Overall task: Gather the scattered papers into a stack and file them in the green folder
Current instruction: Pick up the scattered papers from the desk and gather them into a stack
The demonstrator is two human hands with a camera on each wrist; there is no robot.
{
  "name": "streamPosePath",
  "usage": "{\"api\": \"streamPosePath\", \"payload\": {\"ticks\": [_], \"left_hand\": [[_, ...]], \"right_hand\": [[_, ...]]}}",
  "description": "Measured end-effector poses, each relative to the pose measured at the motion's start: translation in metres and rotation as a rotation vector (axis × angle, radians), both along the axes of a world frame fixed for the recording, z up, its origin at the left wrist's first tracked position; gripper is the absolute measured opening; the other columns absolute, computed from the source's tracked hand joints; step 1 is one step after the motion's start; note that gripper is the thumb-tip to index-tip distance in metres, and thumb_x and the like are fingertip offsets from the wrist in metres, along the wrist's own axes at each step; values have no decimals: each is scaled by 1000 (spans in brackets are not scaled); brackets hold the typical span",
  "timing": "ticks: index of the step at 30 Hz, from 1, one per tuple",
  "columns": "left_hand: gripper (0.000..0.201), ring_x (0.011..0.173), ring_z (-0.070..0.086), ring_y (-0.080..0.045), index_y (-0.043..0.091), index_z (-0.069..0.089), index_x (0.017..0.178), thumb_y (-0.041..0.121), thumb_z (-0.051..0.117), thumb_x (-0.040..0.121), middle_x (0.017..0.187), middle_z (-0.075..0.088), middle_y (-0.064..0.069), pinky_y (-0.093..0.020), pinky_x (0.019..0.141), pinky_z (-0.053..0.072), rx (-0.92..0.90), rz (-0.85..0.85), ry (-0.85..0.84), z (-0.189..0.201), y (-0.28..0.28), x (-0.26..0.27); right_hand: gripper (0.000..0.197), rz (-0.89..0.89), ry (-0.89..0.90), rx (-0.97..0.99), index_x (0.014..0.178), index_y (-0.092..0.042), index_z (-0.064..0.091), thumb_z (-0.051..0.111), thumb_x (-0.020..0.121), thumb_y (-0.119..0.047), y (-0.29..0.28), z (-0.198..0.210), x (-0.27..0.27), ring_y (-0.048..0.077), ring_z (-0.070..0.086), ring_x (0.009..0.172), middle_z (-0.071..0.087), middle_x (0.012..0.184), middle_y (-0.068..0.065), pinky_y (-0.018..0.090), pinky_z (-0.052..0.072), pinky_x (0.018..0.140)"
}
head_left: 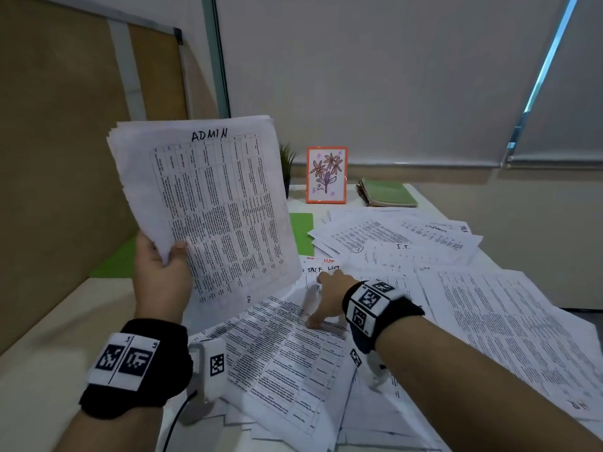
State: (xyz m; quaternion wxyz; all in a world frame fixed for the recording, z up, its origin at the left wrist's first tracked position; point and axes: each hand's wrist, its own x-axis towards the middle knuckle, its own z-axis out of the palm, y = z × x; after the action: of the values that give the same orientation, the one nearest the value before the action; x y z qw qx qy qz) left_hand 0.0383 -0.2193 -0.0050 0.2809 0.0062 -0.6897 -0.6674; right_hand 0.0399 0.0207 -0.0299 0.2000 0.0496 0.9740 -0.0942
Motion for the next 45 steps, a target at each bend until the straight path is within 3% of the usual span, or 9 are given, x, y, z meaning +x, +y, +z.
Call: {"api": "streamPosePath", "payload": {"ticks": [4, 9, 14, 19, 23, 30, 34, 41, 45], "left_hand": [[41, 110, 51, -13, 22, 43, 134, 9, 49, 96, 118, 55, 8, -27, 95, 36, 15, 2, -1, -2, -2, 1], [38, 108, 53, -14, 25, 45, 130, 9, 49, 95, 115, 56, 9, -28, 93, 38, 33, 6, -8, -7, 1, 1], [36, 103, 54, -16, 24, 46, 128, 10, 50, 95, 114, 58, 5, -30, 90, 40, 27, 2, -20, -9, 6, 3], [30, 98, 53, -19, 20, 47, 123, 10, 50, 95, 106, 58, 1, -31, 85, 39, 29, 5, -30, -9, 10, 3], [29, 98, 53, -19, 22, 47, 122, 11, 50, 95, 103, 59, 4, -32, 86, 41, 31, 4, -36, -9, 13, 5], [30, 91, 55, -10, 30, 46, 119, 11, 48, 96, 104, 56, 9, -26, 86, 39, 47, 11, -12, -6, 14, 10], [38, 105, 52, -15, 22, 43, 132, 10, 48, 96, 117, 55, 6, -29, 93, 40, 72, 37, -2, -2, 10, 10], [34, 111, 54, -22, 17, 45, 130, 11, 46, 96, 125, 57, -4, -33, 99, 40, 23, 116, -16, -2, 3, 12], [29, 101, 56, -23, 20, 49, 120, 8, 46, 94, 111, 58, -3, -30, 87, 41, 17, 84, -47, -2, 5, 11]], "right_hand": [[82, 3, -9, -42, 130, -9, 44, 80, 68, -47, -2, -2, -1, 26, 56, 114, 56, 128, 7, 40, 48, 95], [67, 29, -9, 21, 111, -9, 52, 79, 67, -52, -6, 2, 1, 27, 56, 108, 56, 113, 7, 40, 48, 92], [77, 27, 28, -39, 126, -5, 44, 80, 69, -44, -4, 2, 5, 27, 57, 111, 58, 120, 10, 37, 49, 88], [43, 83, -4, -2, 79, -12, 49, 76, 74, -44, -9, 0, 5, 24, 55, 85, 53, 79, 1, 33, 46, 75], [78, 115, 48, 3, 132, -12, 41, 79, 71, -41, -11, -3, 3, 31, 51, 117, 43, 130, 12, 44, 47, 96], [44, 107, 102, -36, 119, -6, 56, 70, 83, -27, -3, -1, 7, 22, 57, 93, 61, 112, 9, 33, 48, 86], [46, -146, 261, -245, 134, -6, 45, 57, 92, -21, 34, 16, 21, 26, 51, 122, 51, 136, 11, 32, 41, 98], [23, -487, 826, -849, 116, -13, 54, 55, 94, -19, 96, 31, 42, 21, 56, 84, 59, 98, 6, 25, 44, 60], [24, -457, 915, -1147, 109, -13, 56, 61, 90, -27, 96, 40, 54, 20, 60, 90, 63, 95, 2, 34, 51, 83]]}}
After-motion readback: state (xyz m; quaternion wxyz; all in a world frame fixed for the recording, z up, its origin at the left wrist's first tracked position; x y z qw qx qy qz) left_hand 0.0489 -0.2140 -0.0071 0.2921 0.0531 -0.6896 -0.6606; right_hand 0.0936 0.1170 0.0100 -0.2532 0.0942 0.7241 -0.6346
